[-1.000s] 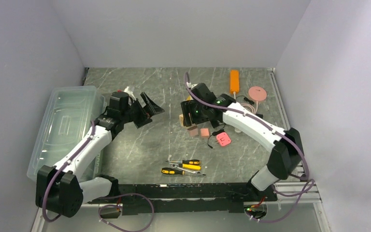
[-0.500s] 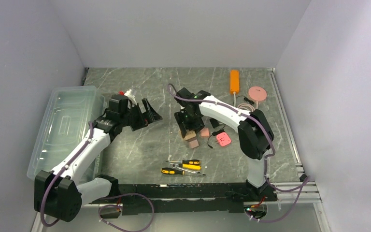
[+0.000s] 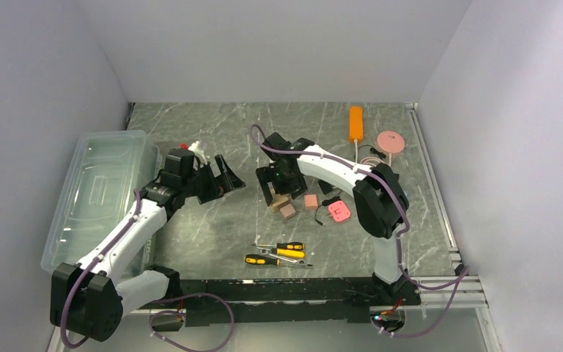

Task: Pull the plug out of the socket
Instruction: Place the socket at the center of the board, then pick up the socket from the center of the board, then remove the plug from the socket.

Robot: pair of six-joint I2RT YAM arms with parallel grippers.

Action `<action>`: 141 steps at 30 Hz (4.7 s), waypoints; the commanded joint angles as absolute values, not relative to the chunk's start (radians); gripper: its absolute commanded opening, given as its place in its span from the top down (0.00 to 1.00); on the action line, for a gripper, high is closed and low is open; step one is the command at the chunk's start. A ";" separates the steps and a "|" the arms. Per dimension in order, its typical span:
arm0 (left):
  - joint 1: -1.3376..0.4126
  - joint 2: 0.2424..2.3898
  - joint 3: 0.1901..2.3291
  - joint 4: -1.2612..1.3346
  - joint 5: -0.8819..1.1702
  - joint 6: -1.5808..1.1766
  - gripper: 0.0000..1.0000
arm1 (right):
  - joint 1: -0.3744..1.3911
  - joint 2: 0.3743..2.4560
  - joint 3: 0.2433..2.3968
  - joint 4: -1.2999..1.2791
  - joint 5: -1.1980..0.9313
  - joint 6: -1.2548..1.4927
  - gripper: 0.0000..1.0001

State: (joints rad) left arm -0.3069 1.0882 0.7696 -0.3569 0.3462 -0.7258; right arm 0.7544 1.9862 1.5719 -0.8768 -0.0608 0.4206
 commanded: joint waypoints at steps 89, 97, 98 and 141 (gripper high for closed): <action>-0.242 1.581 0.977 0.023 1.184 -0.600 0.06 | 1.071 1.334 0.822 0.246 0.462 0.138 1.00; -0.280 1.597 1.009 -0.073 1.179 -0.535 0.13 | 1.071 1.345 0.826 0.243 0.465 0.150 1.00; -0.285 1.597 1.012 -0.082 1.176 -0.525 0.12 | 1.071 1.347 0.827 0.241 0.465 0.149 1.00; -0.290 1.611 0.978 0.072 1.223 -0.628 1.00 | 1.004 1.294 0.743 0.154 0.376 0.285 0.47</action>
